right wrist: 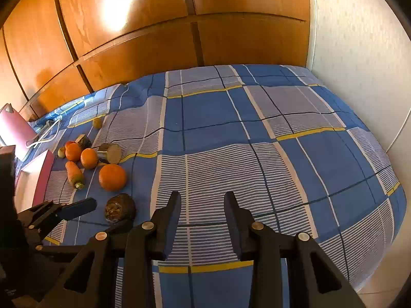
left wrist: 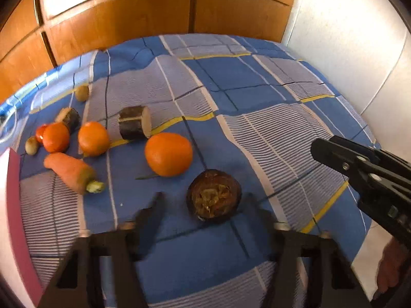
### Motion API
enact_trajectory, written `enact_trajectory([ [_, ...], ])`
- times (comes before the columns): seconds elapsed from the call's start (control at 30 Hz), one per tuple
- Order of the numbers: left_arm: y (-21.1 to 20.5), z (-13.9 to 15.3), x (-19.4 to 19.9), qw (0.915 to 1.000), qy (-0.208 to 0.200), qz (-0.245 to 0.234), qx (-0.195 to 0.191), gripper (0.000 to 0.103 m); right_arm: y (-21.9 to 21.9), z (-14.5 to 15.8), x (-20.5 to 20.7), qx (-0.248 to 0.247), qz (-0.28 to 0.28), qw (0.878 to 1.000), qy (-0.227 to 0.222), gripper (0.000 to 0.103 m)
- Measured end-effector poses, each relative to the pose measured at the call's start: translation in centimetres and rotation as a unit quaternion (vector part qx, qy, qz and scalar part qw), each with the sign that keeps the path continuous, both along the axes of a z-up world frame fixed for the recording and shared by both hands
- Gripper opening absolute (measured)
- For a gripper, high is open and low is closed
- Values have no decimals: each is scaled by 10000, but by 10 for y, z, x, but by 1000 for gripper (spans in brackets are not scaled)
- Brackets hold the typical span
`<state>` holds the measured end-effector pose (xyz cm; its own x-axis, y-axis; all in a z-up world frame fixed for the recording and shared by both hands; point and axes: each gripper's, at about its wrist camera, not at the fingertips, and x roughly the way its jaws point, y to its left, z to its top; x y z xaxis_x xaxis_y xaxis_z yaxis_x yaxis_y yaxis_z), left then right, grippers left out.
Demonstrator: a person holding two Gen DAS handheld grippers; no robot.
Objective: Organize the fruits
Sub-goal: 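Close the left gripper around the dark round passion fruit, then carry the passion fruit over the pink-rimmed tray and open the left gripper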
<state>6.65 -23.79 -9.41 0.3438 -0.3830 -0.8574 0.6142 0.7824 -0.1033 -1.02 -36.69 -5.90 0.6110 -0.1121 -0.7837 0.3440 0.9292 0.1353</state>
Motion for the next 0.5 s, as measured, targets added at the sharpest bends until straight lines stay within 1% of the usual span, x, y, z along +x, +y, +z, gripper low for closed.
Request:
enact_trajectory([
  [0.07, 3, 2, -3, 9999, -145, 32, -18, 43, 0, -3, 1, 60, 37, 10000, 5, 35],
  [0.1, 7, 3, -4, 9998, -153, 27, -85, 42, 1, -4, 3, 64, 69, 10000, 15, 35],
  [0.17, 17, 7, -7, 9996, -257, 104, -89, 42, 1, -8, 6, 103, 103, 9999, 40, 35],
  [0.23, 31, 13, -7, 9991, -308, 238, -137, 42, 1, -11, 9, 233, 154, 9996, 42, 35],
  [0.3, 45, 22, -8, 9981, -447, 393, -140, 42, 5, -15, 16, 308, 283, 9991, 75, 35],
  [0.37, 57, 30, -8, 9969, -570, 524, -157, 42, 13, -17, 23, 406, 540, 9977, 107, 35],
  [0.5, 81, 46, -9, 9935, -766, 817, -216, 43, 41, -19, 40, 384, 1077, 9934, 122, 35],
])
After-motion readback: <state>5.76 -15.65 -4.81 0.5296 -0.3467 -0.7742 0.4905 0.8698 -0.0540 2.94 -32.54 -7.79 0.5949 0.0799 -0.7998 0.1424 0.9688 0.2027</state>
